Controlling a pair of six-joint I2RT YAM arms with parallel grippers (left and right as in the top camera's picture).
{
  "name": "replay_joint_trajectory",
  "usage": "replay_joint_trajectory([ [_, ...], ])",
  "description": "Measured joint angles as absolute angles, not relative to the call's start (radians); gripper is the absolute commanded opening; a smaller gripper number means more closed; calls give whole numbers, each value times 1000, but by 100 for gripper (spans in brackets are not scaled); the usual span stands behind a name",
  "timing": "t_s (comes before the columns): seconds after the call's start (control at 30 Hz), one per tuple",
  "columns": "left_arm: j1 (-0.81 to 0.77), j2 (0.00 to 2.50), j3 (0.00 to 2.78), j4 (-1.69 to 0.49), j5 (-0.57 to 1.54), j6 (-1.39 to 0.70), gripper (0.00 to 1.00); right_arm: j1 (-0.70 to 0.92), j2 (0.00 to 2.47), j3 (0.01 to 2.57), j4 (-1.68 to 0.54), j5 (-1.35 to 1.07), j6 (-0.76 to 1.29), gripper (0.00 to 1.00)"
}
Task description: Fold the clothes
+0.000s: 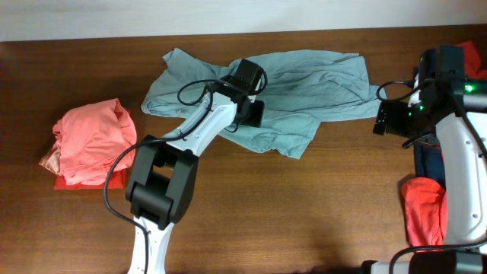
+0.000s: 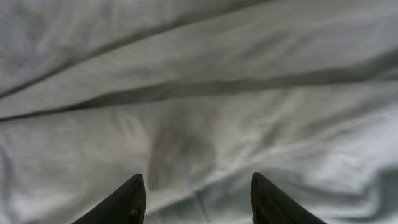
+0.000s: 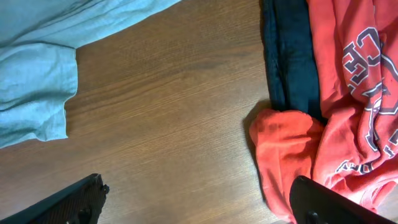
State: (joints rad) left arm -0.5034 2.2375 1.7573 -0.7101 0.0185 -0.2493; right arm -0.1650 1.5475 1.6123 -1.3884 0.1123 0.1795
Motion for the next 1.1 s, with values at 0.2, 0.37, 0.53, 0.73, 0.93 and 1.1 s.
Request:
replay_joint_trajectory([
  [0.2, -503, 2281, 1757, -691, -11, -247, 50, -165, 1547, 1612, -1396, 112, 179, 99],
  [0.37, -503, 2284, 1756, -680, -17, -238, 11, -165, 1547, 1612, -1396, 112, 179, 99],
  [0.53, -503, 2284, 1758, -697, -20, -233, 0, -165, 1547, 1612, -1396, 112, 179, 99],
  [0.73, -503, 2284, 1803, -809, -20, -220, 0, -165, 1547, 1612, -1396, 112, 179, 99],
  [0.93, -490, 2231, 1865, -1060, -39, -198, 0, -165, 1547, 1612, -1396, 112, 179, 99],
  [1.1, -419, 2132, 1883, -1317, -95, -193, 0, -165, 1547, 1612, -1396, 112, 179, 99],
])
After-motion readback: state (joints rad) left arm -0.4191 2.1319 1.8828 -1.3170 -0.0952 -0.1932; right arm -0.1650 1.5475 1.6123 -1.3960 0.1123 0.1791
